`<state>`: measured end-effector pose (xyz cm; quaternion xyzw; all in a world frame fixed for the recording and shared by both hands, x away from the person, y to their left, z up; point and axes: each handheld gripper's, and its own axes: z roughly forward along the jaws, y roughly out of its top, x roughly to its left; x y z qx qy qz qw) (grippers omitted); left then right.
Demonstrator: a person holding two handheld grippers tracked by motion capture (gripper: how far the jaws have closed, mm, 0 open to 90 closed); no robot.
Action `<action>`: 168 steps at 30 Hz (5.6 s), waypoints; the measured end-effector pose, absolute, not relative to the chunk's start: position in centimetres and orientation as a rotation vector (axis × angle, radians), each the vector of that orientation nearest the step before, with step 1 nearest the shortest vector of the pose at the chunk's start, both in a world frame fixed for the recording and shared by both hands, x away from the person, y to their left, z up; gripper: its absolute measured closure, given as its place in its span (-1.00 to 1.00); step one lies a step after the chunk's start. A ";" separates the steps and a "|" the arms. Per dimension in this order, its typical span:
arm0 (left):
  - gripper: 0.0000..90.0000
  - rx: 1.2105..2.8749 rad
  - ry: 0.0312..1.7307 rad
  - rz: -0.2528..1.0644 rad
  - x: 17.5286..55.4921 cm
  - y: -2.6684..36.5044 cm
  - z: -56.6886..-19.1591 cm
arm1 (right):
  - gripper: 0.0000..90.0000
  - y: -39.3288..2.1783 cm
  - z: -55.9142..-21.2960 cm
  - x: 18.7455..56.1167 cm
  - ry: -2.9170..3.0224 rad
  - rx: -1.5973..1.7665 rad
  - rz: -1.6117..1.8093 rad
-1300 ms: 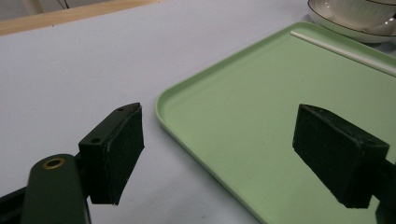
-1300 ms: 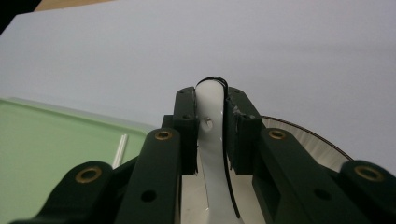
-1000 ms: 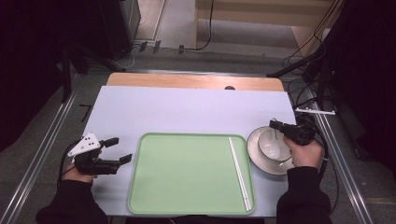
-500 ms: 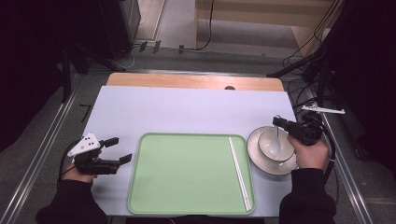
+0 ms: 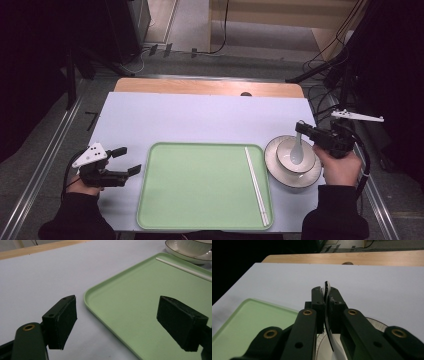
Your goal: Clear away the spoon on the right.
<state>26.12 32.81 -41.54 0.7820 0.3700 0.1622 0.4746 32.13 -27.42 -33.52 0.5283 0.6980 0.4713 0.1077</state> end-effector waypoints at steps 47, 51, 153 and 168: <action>-0.63 1.911 0.905 0.399 26.1 32.9 -41.5 | 0.92 -16.0 -39.6 27.2 2.442 1.431 1.412; -0.63 1.910 0.905 0.398 26.1 32.8 -41.5 | 0.91 -15.2 -40.2 27.4 2.470 1.432 1.393; -0.63 1.910 0.904 0.393 26.2 32.9 -41.6 | -0.17 -24.4 -40.1 31.1 2.254 1.552 1.275; -0.63 1.910 0.903 0.393 26.2 32.9 -41.6 | -0.19 -28.6 -40.0 31.2 2.124 1.640 1.259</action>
